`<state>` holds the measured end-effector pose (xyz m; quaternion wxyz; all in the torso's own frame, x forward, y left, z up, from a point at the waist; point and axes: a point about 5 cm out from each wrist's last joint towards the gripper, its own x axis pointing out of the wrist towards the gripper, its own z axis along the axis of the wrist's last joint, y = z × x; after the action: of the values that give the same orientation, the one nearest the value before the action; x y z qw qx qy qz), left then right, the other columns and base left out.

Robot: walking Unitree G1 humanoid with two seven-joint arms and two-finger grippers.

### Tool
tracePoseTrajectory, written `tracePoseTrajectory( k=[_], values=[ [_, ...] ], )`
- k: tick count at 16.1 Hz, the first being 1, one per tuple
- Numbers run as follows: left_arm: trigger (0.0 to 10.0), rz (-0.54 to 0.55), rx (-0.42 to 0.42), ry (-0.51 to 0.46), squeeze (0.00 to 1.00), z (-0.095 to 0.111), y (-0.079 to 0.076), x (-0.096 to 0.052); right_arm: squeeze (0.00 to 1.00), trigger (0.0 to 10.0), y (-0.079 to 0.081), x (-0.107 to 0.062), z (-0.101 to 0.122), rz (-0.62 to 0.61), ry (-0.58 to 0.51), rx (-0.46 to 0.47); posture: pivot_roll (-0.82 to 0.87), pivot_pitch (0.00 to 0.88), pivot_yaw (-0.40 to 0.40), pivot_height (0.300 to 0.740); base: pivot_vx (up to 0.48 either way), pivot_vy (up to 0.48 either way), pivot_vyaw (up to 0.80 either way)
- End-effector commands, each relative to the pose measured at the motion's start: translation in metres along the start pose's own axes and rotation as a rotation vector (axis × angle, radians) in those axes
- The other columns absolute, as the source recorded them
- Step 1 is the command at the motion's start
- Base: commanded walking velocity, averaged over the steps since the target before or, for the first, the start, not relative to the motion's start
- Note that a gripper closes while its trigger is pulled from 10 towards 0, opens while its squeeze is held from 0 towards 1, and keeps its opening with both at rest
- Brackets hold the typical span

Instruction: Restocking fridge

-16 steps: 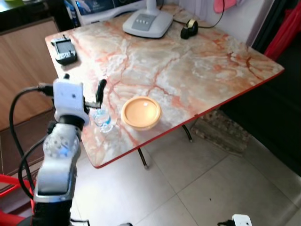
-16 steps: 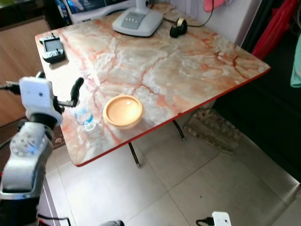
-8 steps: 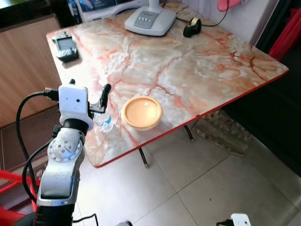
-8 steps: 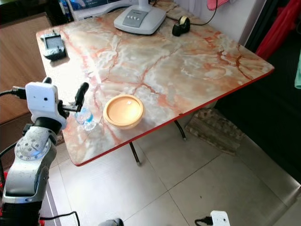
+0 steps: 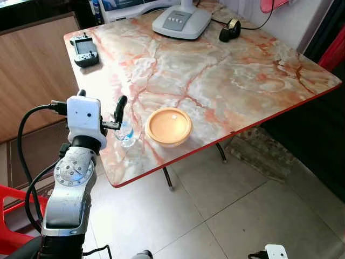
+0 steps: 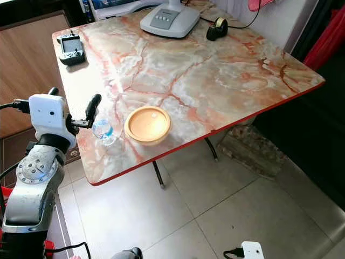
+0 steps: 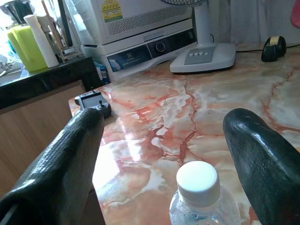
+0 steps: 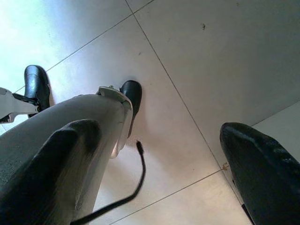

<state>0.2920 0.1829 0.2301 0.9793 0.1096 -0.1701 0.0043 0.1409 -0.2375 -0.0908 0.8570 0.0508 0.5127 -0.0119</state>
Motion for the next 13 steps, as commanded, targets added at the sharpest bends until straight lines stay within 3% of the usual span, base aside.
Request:
tracePoseTrajectory(
  k=[1, 10, 13],
  values=[
    [10.0, 0.008, 0.019, -0.042, 0.00, 0.0098, 0.0017, -0.0004, 0.00, 10.0, -0.0008, -0.0013, -0.0094, 0.000, 0.030, 0.014, 0.24, 0.179, -0.009, 0.740, 0.000, 0.000, 0.00],
    [10.0, 0.001, 0.019, -0.059, 0.00, 0.0141, 0.0001, 0.0015, 0.00, 10.0, -0.0007, -0.0014, -0.0097, 0.003, 0.032, 0.011, 0.23, 0.182, -0.008, 0.740, 0.000, 0.000, 0.00],
    [10.0, -0.001, 0.022, -0.060, 0.00, 0.0144, -0.0002, 0.0012, 0.00, 10.0, -0.0007, -0.0014, -0.0098, 0.006, 0.033, 0.010, 0.23, 0.183, -0.008, 0.740, 0.242, 0.000, 0.00]
  ],
)
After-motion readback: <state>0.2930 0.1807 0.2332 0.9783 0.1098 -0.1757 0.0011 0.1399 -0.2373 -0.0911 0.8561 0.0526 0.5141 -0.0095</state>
